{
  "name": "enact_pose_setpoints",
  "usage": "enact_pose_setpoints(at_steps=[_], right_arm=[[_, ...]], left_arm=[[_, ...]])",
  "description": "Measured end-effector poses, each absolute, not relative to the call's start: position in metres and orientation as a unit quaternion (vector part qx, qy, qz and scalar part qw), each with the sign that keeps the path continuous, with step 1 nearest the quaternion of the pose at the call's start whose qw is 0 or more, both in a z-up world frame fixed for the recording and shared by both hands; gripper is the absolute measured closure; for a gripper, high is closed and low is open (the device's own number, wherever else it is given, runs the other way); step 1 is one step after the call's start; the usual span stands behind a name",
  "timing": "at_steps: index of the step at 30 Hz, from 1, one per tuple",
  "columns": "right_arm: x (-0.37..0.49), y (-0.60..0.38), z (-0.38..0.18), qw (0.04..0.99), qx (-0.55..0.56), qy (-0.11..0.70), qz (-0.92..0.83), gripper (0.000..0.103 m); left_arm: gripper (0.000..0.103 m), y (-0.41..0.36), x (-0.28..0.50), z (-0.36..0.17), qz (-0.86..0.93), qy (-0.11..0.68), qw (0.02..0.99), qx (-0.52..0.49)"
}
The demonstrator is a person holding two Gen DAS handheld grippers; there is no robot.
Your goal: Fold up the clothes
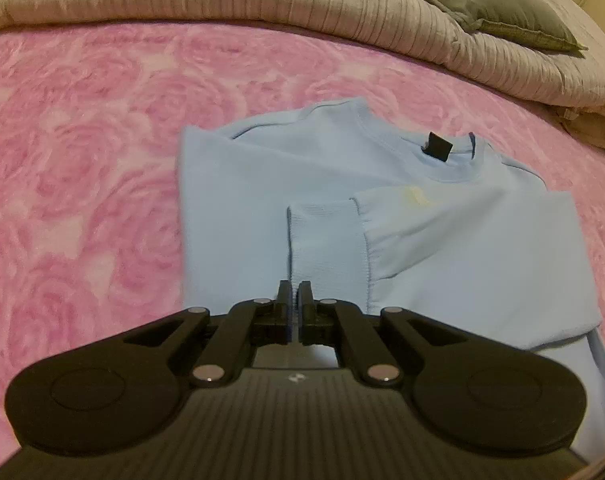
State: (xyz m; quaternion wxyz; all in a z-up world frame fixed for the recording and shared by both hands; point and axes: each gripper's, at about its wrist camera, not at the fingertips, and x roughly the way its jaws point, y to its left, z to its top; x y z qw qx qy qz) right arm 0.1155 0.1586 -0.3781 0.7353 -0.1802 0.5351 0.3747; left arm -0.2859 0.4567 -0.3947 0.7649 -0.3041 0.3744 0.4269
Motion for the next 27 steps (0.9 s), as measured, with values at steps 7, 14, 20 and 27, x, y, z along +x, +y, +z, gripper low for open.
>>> enact_pose_setpoints(at_steps=[7, 14, 20, 27], right_arm=[[0.085, 0.154, -0.386, 0.745, -0.198, 0.529, 0.355, 0.063], [0.051, 0.137, -0.329, 0.773, -0.155, 0.481, 0.383, 0.062], [0.018, 0.127, -0.325, 0.744, -0.171, 0.481, 0.431, 0.062], [0.003, 0.098, -0.365, 0.723, -0.215, 0.444, 0.483, 0.061]], left_arm=[[0.098, 0.47, -0.286, -0.412, 0.412, 0.421, 0.745, -0.312], [0.096, 0.428, -0.318, -0.339, 0.412, 0.395, 0.754, -0.325], [0.085, 0.37, -0.34, -0.339, 0.441, 0.443, 0.715, -0.312], [0.085, 0.326, -0.347, -0.375, 0.465, 0.424, 0.72, -0.292]])
